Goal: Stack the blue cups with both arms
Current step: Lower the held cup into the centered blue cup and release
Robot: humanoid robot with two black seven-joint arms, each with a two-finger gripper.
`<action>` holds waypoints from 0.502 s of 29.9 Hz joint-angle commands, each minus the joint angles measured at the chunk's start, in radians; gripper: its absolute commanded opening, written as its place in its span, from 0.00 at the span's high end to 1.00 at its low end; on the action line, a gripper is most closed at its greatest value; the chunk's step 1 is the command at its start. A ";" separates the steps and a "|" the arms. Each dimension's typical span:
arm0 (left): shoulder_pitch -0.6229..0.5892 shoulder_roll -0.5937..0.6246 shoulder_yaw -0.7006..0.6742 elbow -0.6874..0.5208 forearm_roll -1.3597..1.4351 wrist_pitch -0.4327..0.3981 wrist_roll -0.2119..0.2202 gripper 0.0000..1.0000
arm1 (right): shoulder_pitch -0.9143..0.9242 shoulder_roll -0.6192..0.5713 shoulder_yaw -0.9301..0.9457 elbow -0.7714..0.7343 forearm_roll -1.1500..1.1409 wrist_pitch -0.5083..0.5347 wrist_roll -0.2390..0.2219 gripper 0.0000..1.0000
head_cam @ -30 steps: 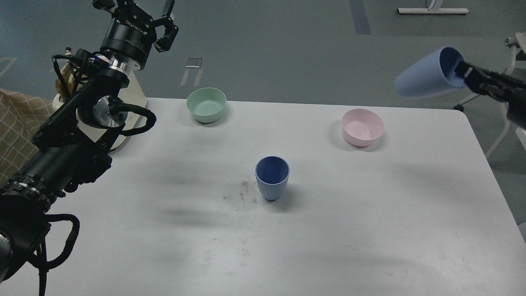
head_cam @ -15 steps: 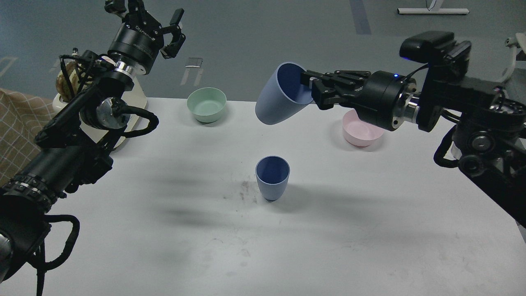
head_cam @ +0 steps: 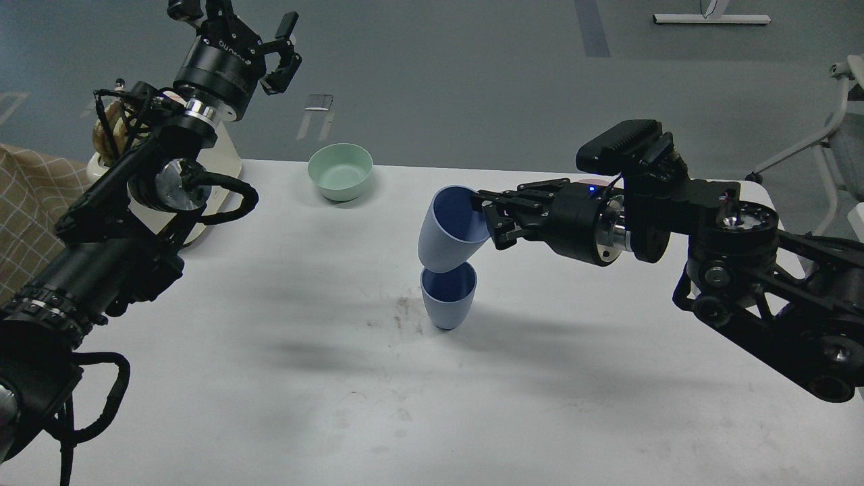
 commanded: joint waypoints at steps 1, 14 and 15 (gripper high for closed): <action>0.000 0.000 -0.002 0.000 0.000 -0.001 0.000 0.02 | -0.028 -0.003 -0.001 -0.002 -0.002 0.000 0.000 1.00; 0.000 -0.003 -0.002 0.002 -0.002 -0.001 -0.002 0.02 | -0.061 0.023 0.000 -0.031 -0.072 0.000 0.000 0.96; -0.001 -0.003 -0.002 0.002 -0.002 -0.003 -0.002 0.02 | -0.061 0.023 0.000 -0.031 -0.072 0.000 0.000 0.94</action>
